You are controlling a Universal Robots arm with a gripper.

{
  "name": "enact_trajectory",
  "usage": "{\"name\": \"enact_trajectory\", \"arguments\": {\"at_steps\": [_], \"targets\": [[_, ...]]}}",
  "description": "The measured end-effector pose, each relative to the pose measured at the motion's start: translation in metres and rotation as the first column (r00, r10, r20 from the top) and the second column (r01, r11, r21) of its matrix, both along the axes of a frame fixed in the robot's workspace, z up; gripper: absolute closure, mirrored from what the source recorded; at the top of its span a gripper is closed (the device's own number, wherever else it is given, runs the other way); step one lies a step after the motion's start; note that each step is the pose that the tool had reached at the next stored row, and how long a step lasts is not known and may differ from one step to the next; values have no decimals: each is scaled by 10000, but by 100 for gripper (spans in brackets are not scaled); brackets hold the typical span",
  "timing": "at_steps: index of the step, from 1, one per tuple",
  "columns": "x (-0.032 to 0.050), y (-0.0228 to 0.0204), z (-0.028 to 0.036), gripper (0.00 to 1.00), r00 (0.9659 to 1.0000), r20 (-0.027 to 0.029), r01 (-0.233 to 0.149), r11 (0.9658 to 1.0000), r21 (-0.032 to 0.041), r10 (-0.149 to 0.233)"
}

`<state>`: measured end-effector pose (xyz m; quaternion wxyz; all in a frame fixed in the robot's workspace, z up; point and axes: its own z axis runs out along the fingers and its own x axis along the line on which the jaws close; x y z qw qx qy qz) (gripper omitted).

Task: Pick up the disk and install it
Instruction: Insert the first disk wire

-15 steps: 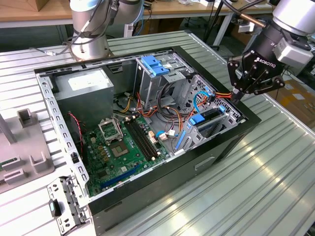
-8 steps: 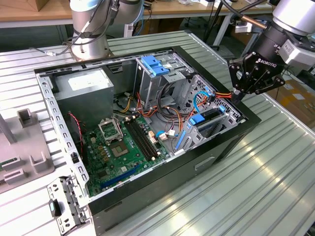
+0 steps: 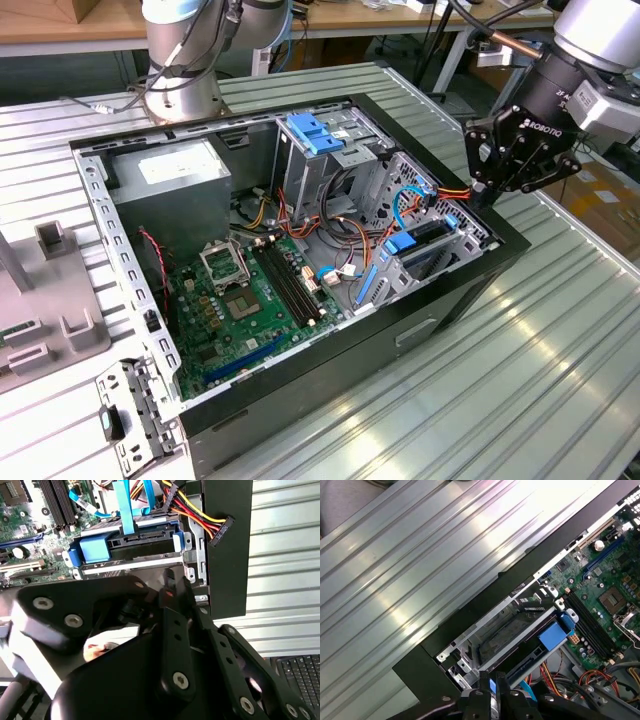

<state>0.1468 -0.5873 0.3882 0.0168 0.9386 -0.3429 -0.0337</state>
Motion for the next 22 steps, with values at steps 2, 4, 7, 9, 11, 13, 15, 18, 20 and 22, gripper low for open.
{"name": "enact_trajectory", "arguments": {"at_steps": [2,4,7,9,11,13,15,18,20,22], "targets": [[0,0,0,71,10000,0,-4,10000,0,4],[0,0,0,64,10000,0,-7,10000,0,7],[32,1,-3,64,10000,0,-7,10000,0,7],[63,5,-6,64,10000,0,-7,10000,0,7],[80,7,-8,64,10000,0,-7,10000,-1,7],[98,10,-10,64,10000,0,-7,10000,1,7],[114,11,-13,64,10000,0,-7,10000,0,7],[139,13,-17,64,10000,0,-7,10000,0,7],[153,13,-20,64,10000,0,-6,10000,0,6],[170,13,-23,64,10000,0,-7,10000,0,7]]}}
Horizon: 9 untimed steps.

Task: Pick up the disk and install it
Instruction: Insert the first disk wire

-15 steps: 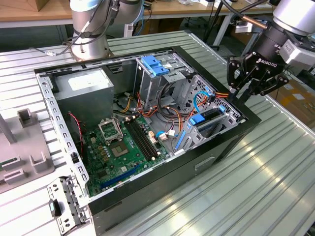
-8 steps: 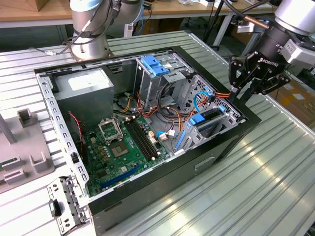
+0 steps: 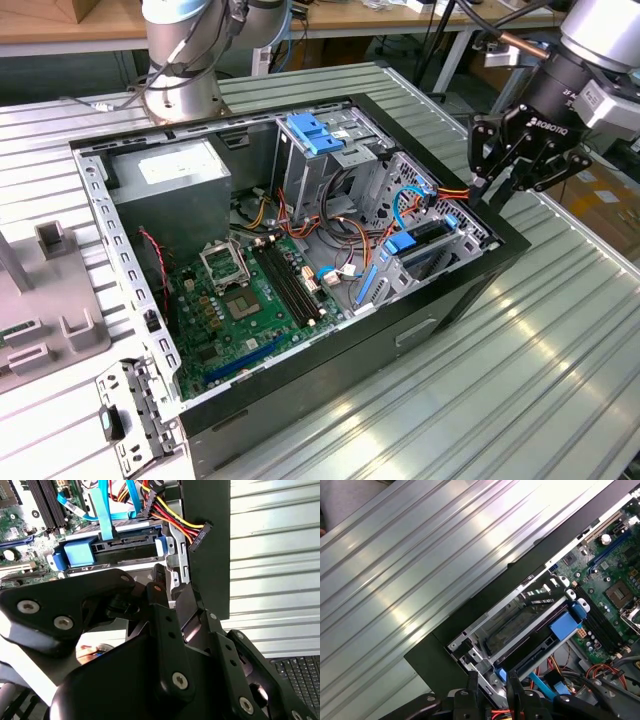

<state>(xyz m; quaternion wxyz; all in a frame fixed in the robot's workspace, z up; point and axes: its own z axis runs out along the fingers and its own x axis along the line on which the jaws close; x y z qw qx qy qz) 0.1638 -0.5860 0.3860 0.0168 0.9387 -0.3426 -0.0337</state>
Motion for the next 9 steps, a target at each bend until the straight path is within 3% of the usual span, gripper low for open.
{"name": "enact_trajectory", "arguments": {"at_steps": [9], "targets": [[95,1,-13,64,10000,0,-1,10000,0,1]]}}
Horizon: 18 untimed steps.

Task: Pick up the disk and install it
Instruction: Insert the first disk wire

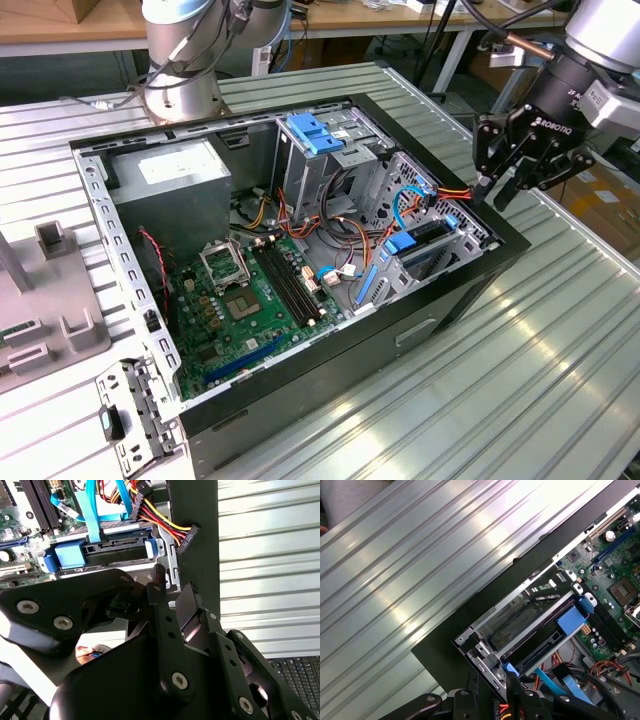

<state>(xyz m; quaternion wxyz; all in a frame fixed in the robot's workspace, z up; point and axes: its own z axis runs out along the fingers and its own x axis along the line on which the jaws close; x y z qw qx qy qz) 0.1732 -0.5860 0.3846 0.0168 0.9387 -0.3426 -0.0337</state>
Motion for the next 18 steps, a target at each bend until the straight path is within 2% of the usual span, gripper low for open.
{"name": "enact_trajectory", "arguments": {"at_steps": [11,18], "targets": [[97,2,-13,64,10000,0,0,10000,2,0],[104,23,-34,64,10000,0,-4,10000,29,4]]}}
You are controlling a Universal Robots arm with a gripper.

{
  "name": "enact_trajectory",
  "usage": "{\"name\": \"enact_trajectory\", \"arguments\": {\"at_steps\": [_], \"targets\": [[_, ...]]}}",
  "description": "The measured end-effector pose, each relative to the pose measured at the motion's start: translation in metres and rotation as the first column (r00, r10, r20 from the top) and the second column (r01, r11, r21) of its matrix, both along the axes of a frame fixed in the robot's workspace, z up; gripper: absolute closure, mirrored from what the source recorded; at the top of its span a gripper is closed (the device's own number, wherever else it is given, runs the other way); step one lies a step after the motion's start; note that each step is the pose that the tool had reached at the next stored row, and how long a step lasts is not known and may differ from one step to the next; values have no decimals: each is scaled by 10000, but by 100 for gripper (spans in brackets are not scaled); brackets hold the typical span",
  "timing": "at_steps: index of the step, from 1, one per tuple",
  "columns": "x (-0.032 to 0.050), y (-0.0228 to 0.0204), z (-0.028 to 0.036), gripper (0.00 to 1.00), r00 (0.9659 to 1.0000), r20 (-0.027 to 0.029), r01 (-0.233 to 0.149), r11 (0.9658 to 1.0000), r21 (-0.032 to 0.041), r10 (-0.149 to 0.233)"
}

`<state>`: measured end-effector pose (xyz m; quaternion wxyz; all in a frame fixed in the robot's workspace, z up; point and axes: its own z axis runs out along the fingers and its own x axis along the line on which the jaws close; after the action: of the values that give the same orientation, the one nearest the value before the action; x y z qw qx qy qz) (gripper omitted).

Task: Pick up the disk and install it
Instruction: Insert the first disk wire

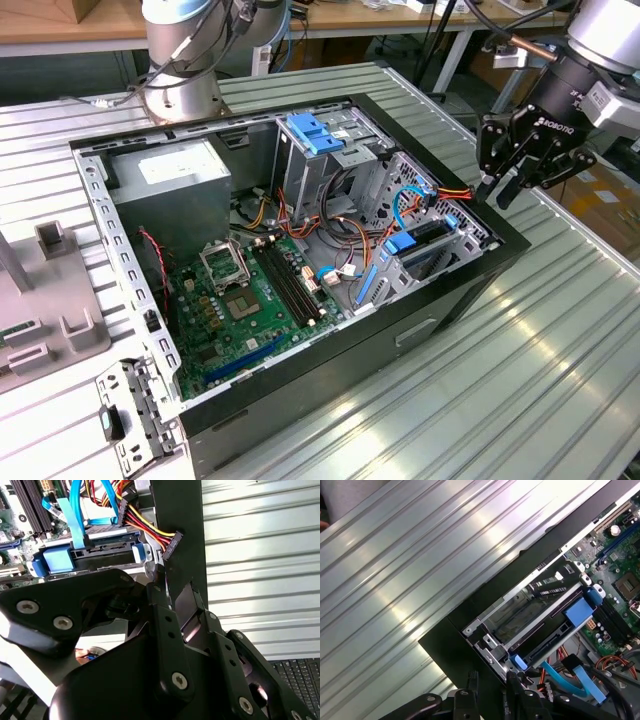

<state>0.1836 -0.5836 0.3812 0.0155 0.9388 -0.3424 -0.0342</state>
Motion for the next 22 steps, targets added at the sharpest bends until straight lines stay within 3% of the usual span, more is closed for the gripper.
{"name": "enact_trajectory", "arguments": {"at_steps": [12,22], "targets": [[10,103,-28,64,9998,0,-185,9998,6,185],[22,143,-39,64,9994,0,-349,9994,8,349]]}}
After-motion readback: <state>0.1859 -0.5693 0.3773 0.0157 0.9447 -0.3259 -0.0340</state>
